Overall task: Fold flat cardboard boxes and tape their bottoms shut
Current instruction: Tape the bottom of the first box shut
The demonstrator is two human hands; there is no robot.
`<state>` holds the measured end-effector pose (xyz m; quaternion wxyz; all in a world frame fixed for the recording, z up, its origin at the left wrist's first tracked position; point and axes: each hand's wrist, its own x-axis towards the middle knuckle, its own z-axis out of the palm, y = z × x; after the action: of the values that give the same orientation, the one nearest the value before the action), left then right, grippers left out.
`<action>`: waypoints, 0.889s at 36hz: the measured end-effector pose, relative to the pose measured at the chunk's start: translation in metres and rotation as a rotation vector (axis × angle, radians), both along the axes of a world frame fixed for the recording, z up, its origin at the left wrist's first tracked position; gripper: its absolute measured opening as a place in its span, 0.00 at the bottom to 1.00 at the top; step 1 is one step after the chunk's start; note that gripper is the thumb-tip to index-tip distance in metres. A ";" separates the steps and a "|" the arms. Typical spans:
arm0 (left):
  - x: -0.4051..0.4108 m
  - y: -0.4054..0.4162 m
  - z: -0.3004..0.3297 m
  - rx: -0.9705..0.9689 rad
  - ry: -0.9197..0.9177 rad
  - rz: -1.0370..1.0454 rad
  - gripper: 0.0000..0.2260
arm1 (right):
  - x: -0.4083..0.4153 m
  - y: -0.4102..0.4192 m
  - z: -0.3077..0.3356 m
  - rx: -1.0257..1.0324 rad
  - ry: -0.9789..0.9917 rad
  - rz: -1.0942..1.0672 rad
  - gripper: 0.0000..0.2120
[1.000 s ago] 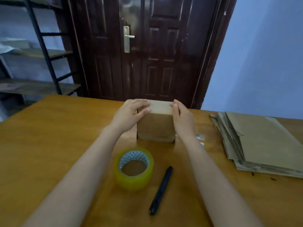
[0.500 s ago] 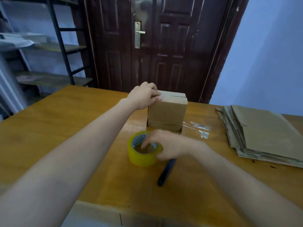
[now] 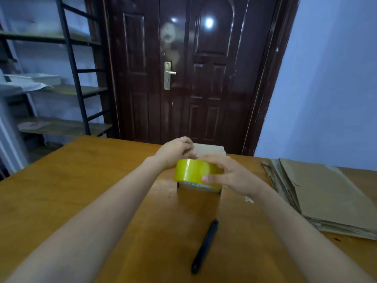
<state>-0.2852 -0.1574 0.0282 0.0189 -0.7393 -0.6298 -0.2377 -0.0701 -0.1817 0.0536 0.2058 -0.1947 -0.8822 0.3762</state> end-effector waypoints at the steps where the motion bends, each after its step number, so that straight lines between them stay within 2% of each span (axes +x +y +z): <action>1: 0.000 -0.001 0.000 0.009 -0.020 -0.001 0.14 | 0.003 0.003 0.009 -0.045 0.043 -0.004 0.16; 5: -0.002 0.000 -0.007 0.051 -0.030 0.006 0.14 | 0.010 0.025 0.033 -0.078 0.126 -0.090 0.17; 9: 0.001 -0.002 -0.008 0.085 -0.121 0.043 0.22 | 0.010 0.054 0.048 0.042 0.060 -0.223 0.19; 12: 0.005 -0.004 -0.006 0.121 -0.204 0.019 0.14 | 0.004 0.071 0.063 0.111 -0.003 -0.265 0.18; 15: 0.008 -0.002 -0.004 0.117 -0.266 0.012 0.07 | -0.005 0.085 0.077 0.146 -0.091 -0.253 0.13; 17: 0.009 -0.002 0.001 0.059 -0.408 0.013 0.09 | -0.013 0.092 0.085 0.187 -0.178 -0.243 0.10; 21: 0.010 0.001 0.012 -0.029 -0.912 0.011 0.16 | -0.030 0.097 0.096 0.229 -0.312 -0.216 0.10; 23: 0.011 0.002 0.018 -0.018 -1.062 0.018 0.19 | -0.037 0.097 0.098 0.236 -0.351 -0.206 0.10; 25: 0.013 0.000 0.024 -0.027 -1.065 -0.002 0.20 | -0.043 0.099 0.100 0.240 -0.379 -0.204 0.10; 29: 0.021 -0.001 0.029 -0.027 -0.933 0.013 0.19 | -0.051 0.101 0.102 0.246 -0.417 -0.190 0.09; 32: 0.024 -0.001 0.030 0.034 -0.929 0.031 0.10 | -0.052 0.100 0.104 0.233 -0.421 -0.187 0.10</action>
<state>-0.2611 -0.1581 0.0586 -0.2496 -0.5443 -0.5786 -0.5537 -0.1221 -0.0816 0.1572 0.0725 -0.3244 -0.9212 0.2023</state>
